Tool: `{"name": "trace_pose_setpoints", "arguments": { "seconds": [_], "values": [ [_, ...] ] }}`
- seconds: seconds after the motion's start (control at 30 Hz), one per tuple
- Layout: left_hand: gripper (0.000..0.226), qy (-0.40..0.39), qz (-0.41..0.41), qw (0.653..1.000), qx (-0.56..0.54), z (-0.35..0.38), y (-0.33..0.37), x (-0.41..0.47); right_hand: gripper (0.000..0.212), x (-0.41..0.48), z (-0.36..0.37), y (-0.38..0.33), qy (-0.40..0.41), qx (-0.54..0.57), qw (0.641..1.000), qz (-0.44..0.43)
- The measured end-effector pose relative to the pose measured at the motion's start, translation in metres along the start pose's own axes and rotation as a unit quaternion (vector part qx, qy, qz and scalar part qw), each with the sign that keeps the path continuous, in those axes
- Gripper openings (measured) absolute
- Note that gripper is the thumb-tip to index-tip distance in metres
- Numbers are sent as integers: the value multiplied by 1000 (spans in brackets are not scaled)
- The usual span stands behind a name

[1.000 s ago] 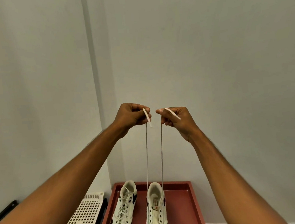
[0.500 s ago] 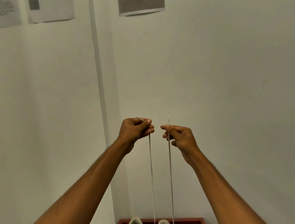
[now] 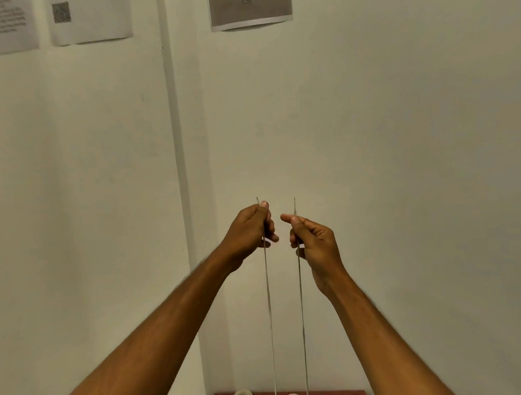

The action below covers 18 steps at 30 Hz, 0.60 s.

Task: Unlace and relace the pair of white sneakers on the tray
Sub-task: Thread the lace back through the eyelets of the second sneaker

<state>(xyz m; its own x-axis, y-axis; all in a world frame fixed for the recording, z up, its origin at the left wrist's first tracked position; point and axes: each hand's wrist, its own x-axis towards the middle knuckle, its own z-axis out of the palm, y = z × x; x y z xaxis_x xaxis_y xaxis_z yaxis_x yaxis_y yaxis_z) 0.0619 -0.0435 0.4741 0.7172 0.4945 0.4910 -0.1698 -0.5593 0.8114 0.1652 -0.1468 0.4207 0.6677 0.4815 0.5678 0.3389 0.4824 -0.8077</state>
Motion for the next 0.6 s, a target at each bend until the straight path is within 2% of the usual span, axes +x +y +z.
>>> {"name": "trace_pose_setpoints", "arguments": {
  "seconds": [0.07,0.2,0.33,0.43,0.6],
  "values": [
    [40,12,0,999,-31,5,-1,-2,24,-1,3,-1,15,30,999,20],
    [40,60,18,998,-17,11,-10,0,17,0,4,-4,65,103,991,62],
    [40,66,8,997,-43,12,-8,2,20,3,-2,-5,68,170,979,85],
    [39,67,-5,993,-98,13,-6,1,23,5,-5,-2,71,176,978,86],
    [33,69,-15,991,-113,12,-8,-1,29,4,1,0,51,149,985,69]
  ]
}}
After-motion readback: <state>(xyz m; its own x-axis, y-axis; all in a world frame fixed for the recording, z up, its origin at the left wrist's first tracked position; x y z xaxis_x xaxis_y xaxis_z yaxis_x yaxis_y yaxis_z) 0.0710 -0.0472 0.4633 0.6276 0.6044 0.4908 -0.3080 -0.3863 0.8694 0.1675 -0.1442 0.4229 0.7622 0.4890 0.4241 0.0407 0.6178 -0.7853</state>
